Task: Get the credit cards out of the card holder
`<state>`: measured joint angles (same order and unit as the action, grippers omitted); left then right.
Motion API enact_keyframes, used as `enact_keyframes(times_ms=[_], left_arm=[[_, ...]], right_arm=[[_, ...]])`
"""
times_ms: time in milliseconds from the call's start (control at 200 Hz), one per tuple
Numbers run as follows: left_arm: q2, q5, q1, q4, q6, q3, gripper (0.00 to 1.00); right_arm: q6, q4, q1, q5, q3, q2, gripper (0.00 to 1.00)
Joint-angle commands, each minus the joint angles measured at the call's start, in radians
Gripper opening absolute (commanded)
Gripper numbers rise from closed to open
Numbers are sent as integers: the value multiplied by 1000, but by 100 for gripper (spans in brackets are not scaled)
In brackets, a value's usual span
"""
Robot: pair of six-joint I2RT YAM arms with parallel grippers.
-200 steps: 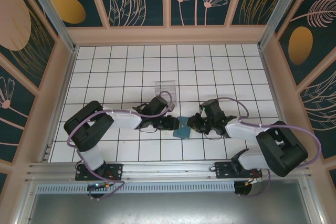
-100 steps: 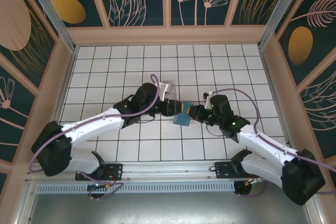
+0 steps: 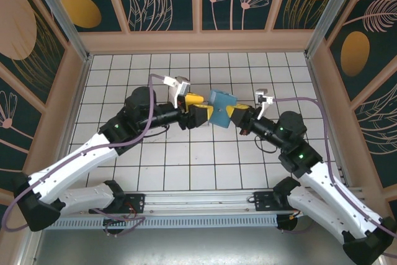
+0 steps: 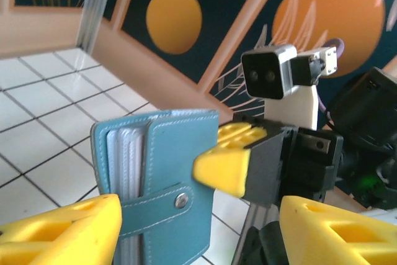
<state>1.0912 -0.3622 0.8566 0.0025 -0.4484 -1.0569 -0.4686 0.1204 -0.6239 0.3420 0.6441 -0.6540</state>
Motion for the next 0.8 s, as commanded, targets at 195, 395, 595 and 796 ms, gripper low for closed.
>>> enact_keyframes(times_ms=[195,395,595,796], left_arm=[[-44,-197,3,-16,207,-23,71],[-6,-341,4,17,214,-49,62],[-16,-382,4,36,234,-52,46],[-32,-398,4,59,234,-52,30]], right_arm=[[108,139,-13,213,174,-30,0],[80,195,-23,260,219,-62,0],[65,212,-45,279,242,-85,0],[67,217,-77,324,263,-105,0]])
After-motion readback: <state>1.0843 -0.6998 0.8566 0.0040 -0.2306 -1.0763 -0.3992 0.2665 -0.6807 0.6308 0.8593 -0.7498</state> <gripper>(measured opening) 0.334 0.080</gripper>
